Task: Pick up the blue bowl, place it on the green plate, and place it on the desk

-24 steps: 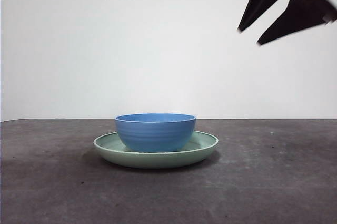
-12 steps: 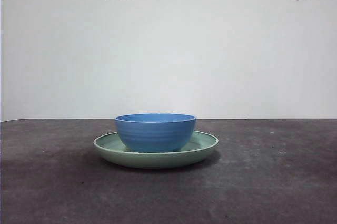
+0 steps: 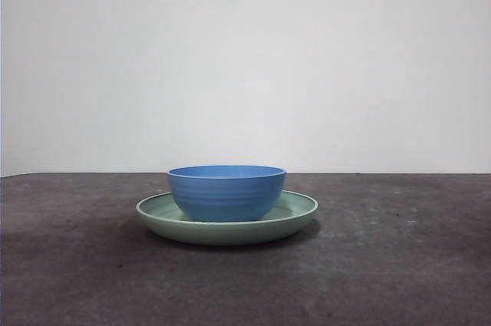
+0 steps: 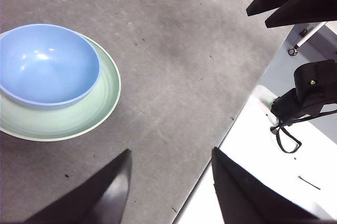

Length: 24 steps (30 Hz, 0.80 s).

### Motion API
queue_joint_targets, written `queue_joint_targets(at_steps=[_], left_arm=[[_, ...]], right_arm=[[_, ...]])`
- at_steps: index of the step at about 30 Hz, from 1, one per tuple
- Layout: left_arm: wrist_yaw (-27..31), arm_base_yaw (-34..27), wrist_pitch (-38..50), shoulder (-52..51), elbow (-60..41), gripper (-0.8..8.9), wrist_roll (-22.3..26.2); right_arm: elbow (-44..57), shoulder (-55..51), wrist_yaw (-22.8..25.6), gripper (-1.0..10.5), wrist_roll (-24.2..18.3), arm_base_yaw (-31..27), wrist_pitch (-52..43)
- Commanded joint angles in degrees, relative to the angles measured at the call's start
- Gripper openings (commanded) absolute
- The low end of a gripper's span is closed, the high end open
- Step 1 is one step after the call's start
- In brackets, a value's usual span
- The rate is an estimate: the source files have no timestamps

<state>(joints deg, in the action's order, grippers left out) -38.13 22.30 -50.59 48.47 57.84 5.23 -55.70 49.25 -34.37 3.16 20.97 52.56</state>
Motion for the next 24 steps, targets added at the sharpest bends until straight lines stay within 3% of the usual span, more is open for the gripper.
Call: queue_joint_targets(at_steps=[1, 3, 5, 8, 24], left_arm=[[-0.59, 0.22, 0.44, 0.42, 0.48, 2.45, 0.72], [-0.59, 0.22, 0.44, 0.42, 0.48, 2.41, 0.72], [-0.59, 0.22, 0.44, 0.42, 0.48, 1.63, 0.72], [-0.59, 0.22, 0.46, 0.42, 0.48, 0.07, 0.74], [-0.59, 0.22, 0.5, 0.42, 0.48, 0.08, 0.72]], right_arm=[[-1.03, 0.46, -0.15, 2.2, -0.9, 0.35, -0.13], [-1.03, 0.46, -0.15, 2.2, -0.96, 0.35, -0.13], [-1.03, 0.46, -0.17, 2.0, -1.38, 0.35, -0.13], [-1.03, 0.46, -0.15, 0.0, -2.67, 0.35, 0.13], [-1.03, 0.44, -0.15, 0.1, -3.41, 0.28, 0.04]])
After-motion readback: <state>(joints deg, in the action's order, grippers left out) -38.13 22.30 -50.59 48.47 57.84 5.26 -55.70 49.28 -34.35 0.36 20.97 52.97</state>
